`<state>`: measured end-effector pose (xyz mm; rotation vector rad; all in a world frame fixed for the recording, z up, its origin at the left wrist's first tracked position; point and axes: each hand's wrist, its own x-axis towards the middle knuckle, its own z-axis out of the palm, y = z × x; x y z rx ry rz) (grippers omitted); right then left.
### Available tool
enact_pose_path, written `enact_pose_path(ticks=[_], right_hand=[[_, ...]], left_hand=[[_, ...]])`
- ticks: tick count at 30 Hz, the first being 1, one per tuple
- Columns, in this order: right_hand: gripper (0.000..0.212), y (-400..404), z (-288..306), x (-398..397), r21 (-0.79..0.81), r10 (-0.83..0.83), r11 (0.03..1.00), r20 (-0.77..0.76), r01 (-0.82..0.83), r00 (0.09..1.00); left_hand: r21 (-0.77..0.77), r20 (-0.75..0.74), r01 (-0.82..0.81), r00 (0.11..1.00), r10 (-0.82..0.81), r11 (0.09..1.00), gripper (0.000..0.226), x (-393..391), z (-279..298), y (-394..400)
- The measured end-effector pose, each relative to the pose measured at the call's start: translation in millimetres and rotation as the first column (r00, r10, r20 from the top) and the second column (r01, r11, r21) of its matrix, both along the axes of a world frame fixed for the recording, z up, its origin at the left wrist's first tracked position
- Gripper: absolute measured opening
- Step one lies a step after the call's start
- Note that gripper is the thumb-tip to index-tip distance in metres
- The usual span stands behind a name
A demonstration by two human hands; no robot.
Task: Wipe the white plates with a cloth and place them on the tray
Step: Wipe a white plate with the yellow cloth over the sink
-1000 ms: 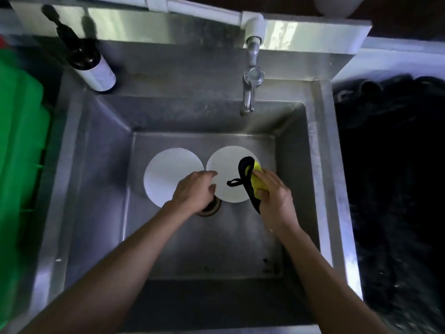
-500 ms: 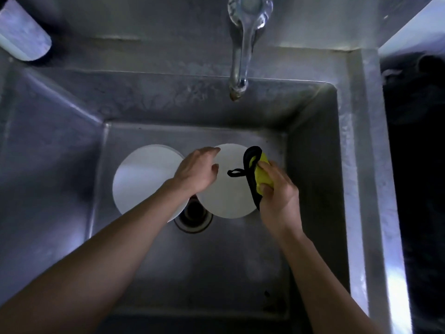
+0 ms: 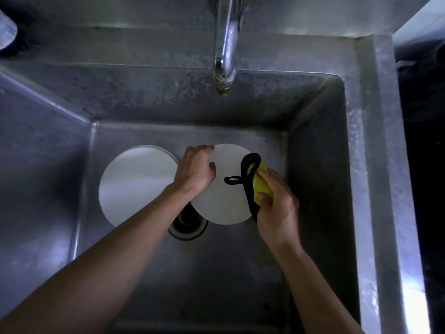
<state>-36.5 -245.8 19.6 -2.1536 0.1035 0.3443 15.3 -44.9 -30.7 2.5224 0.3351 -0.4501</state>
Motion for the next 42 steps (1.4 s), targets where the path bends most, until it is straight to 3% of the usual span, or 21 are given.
enact_pose_path(ticks=[19, 27, 36, 42], right_hand=[[0.060, -10.3, 8.1, -17.3, 0.046, -0.105, 0.993, -0.123, 0.111, 0.987], [0.057, -15.1, 17.6, -26.9, 0.053, -0.081, 0.995, -0.119, 0.088, 0.990], [0.059, -22.5, 31.5, -44.0, 0.023, -0.040, 0.999, -0.058, 0.041, 0.997], [0.060, -23.4, 46.8, -59.0, -0.050, 0.035, 0.998, 0.048, -0.032, 0.998]], left_hand=[[0.016, 0.060, -0.146, 0.988, 0.144, 0.989, 0.049, 2.1, 3.6, -2.8], [-0.064, 0.023, -0.182, 0.983, 0.184, 0.981, 0.018, 7.6, 18.7, -2.5], [0.011, -0.106, -0.076, 0.991, 0.077, 0.997, 0.022, -16.1, 48.0, 3.9], [-0.158, -0.246, -0.185, 0.959, 0.143, 0.970, 0.022, -46.6, 73.4, 9.4]])
